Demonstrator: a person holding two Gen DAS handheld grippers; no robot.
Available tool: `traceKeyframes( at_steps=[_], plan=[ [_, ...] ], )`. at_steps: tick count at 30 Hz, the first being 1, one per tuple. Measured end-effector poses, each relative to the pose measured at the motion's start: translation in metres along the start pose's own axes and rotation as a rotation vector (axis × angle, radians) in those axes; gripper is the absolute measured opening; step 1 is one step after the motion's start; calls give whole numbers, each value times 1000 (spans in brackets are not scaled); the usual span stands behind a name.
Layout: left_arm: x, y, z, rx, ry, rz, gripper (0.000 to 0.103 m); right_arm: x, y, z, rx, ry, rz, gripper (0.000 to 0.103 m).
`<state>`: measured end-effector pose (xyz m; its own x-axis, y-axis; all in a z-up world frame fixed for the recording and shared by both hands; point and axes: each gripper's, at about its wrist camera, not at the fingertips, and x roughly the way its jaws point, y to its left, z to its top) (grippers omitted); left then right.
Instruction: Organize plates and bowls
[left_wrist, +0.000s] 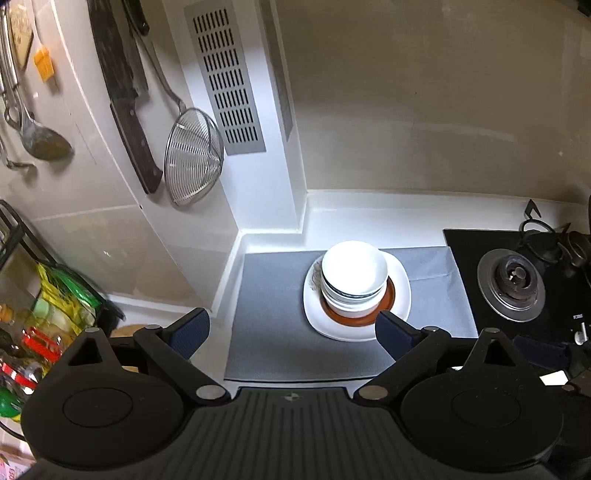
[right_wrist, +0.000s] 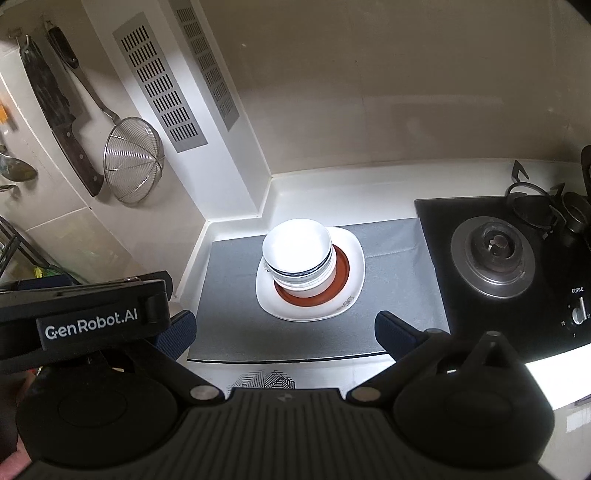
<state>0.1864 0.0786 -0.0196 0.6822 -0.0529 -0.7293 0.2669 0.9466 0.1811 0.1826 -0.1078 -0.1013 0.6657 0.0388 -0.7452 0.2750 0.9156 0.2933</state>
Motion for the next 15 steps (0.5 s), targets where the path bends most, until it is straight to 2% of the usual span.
traceKeyframes(
  at_steps=[15],
  plan=[
    [1,-1,0,5,15,0,99,0,-1,1,-20,1,10,103]
  ],
)
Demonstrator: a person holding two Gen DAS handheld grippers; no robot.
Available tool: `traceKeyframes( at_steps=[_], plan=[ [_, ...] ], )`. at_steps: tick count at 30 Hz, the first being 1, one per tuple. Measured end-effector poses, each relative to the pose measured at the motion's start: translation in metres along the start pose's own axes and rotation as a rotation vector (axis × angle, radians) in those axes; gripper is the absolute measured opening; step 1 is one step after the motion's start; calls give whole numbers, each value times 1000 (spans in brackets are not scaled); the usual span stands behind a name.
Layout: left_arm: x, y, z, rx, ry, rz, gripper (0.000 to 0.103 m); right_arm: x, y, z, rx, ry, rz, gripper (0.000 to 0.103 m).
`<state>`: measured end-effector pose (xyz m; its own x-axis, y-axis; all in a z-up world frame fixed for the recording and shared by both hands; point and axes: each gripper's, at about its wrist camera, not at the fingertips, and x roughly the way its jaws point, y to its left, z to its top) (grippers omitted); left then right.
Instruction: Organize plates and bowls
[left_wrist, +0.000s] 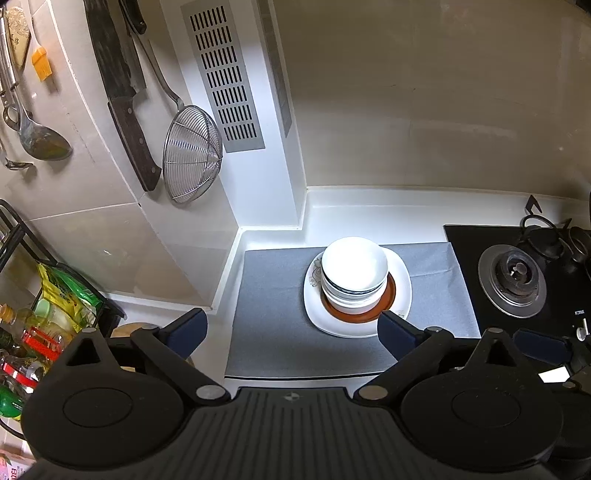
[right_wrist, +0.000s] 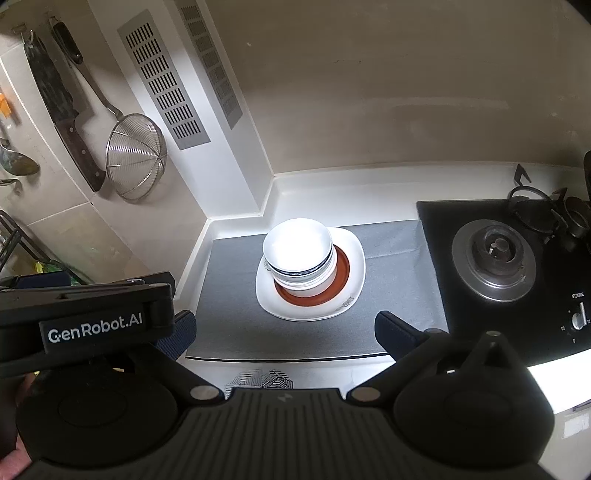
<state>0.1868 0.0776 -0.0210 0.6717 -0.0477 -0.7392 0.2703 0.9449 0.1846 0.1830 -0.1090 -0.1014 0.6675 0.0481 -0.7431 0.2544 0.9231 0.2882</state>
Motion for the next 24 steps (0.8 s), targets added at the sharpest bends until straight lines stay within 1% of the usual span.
traceKeyframes(
  at_steps=[6,24],
  plan=[
    [-1,-1,0,-1,-8,5,100,0,-2,0,6,-3,12,103],
    [-2,1,-1,-2,-3,1,100,-1,-2,0,5,5,12,103]
  ],
)
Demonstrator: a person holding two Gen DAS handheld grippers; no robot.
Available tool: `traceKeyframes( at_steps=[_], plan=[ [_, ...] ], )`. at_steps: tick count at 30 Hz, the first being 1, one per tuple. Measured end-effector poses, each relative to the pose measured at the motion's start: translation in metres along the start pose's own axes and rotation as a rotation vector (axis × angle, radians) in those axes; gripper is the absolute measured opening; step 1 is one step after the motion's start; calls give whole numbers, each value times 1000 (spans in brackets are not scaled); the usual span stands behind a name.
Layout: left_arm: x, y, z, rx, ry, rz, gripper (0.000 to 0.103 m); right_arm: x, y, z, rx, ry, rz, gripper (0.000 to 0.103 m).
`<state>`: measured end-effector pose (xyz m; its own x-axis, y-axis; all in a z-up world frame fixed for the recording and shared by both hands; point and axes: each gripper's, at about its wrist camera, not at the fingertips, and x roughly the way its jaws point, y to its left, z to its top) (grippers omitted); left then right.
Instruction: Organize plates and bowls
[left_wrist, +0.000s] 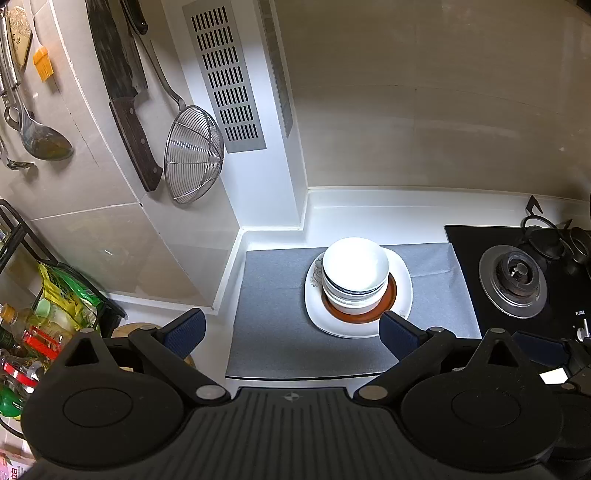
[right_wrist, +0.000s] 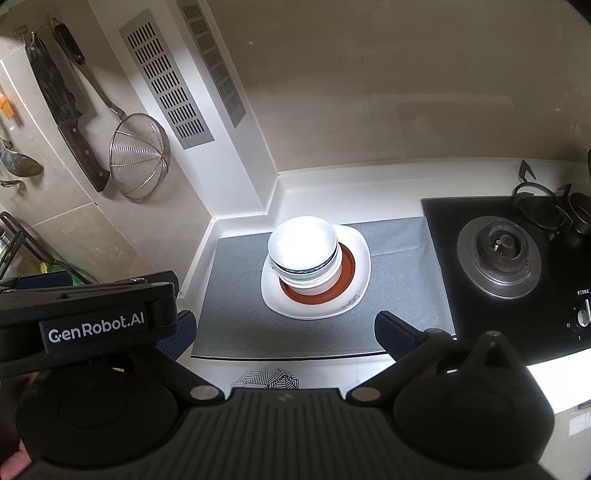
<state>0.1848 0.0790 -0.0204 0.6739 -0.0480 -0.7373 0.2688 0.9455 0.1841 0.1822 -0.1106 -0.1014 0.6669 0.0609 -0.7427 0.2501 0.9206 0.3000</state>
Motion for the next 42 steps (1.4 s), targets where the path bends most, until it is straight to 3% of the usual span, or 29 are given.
traceKeyframes(
  at_steps=[42],
  plan=[
    [7,4,1,17,18,-4,103,8,4,0,5,15,23,103]
  ],
)
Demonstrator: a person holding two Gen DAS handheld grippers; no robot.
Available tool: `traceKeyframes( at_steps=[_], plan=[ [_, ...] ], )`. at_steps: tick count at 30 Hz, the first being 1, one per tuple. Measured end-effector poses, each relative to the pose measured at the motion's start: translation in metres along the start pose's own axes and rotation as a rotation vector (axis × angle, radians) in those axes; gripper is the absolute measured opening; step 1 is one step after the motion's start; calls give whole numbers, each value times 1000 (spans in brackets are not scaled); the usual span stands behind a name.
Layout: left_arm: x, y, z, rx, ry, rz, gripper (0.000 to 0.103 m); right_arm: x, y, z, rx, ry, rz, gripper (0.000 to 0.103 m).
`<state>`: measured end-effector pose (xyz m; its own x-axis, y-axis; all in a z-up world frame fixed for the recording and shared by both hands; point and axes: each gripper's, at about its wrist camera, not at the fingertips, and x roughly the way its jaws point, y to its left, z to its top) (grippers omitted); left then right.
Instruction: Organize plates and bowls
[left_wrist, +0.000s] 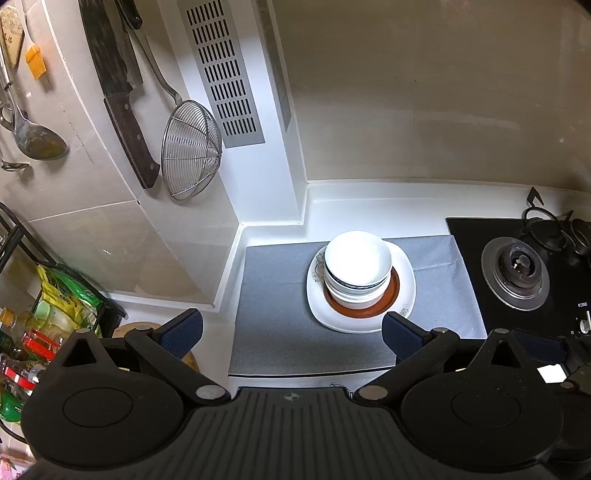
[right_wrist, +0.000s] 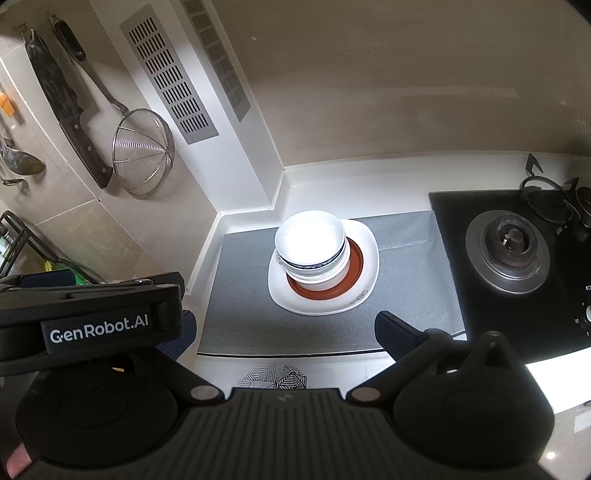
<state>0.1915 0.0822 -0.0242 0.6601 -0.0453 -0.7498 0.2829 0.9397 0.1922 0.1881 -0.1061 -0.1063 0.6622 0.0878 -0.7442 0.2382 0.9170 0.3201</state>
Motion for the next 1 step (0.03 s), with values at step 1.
traceKeyframes(
  at_steps=[1],
  plan=[
    [1,1,0,-1,1,-1,103,1,1,0,-2,1,-1,103]
  ],
)
